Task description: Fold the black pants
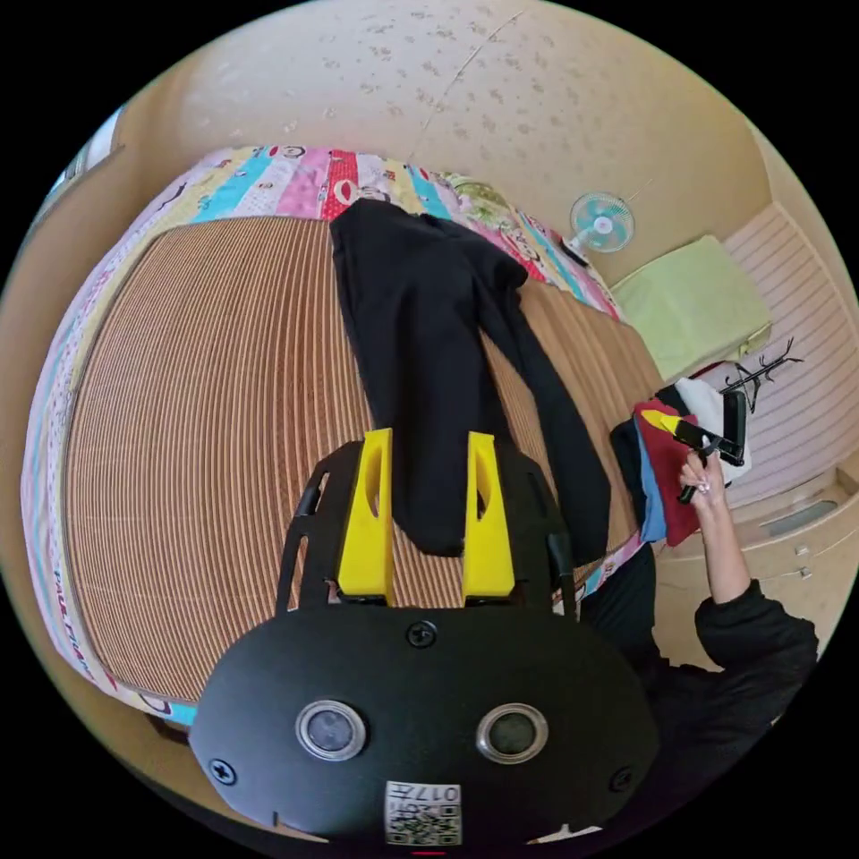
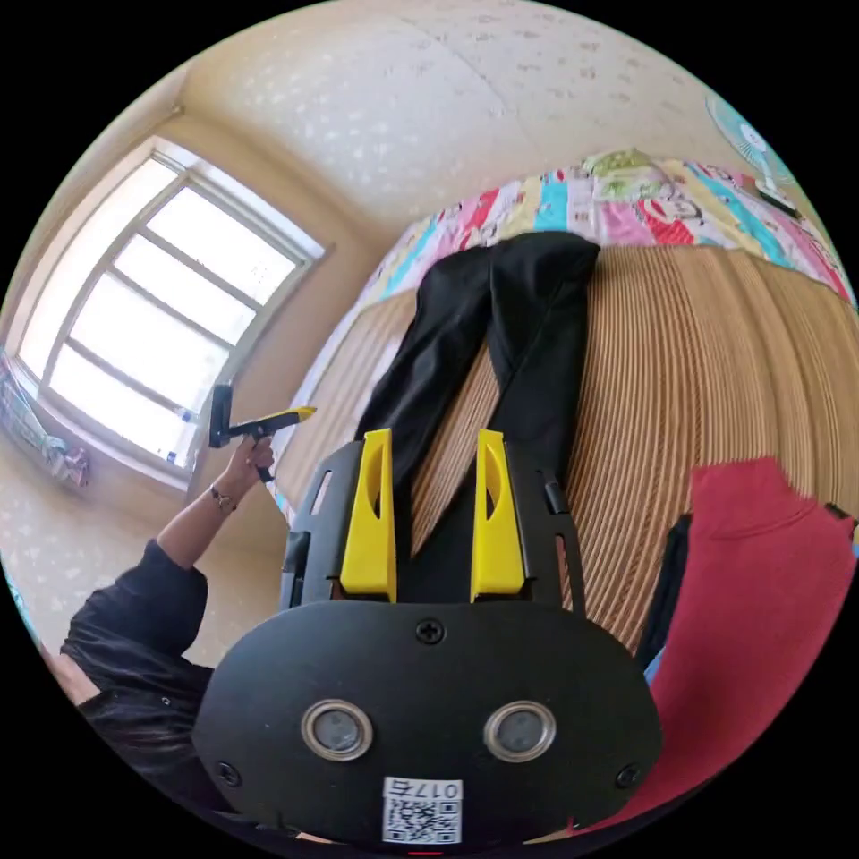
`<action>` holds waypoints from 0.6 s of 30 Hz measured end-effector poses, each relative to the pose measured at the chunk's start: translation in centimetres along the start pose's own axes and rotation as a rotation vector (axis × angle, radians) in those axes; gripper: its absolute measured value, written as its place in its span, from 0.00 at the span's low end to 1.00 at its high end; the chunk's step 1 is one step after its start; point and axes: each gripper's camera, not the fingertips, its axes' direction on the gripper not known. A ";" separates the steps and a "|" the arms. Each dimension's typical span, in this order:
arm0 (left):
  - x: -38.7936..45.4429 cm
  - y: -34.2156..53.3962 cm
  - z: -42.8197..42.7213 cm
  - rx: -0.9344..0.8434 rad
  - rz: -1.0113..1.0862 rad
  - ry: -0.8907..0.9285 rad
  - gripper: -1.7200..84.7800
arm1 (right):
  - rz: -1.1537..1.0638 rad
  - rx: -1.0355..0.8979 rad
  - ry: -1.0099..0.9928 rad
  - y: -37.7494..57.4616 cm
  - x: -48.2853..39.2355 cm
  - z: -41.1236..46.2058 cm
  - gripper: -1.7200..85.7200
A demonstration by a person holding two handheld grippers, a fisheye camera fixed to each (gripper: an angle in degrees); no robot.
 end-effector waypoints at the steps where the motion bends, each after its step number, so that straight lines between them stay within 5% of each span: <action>1: -0.9 2.5 0.9 0.042 -0.032 0.039 0.17 | -0.056 -0.043 -0.068 2.8 -0.6 3.5 0.18; 8: -2.6 6.7 5.2 0.080 -0.126 0.295 0.15 | -0.218 -0.197 -0.189 9.5 -5.0 17.7 0.20; 10: -2.3 5.6 2.8 0.144 -0.055 0.534 0.08 | -0.218 -0.233 -0.220 8.5 -5.6 18.1 0.10; 13: -2.3 5.3 -3.7 0.373 0.028 0.954 0.02 | -0.204 -0.088 -0.523 7.2 -6.4 13.2 0.07; 18: -0.3 8.3 -8.8 0.371 -0.014 0.377 0.02 | 0.018 0.090 -0.810 9.1 -2.1 8.1 0.06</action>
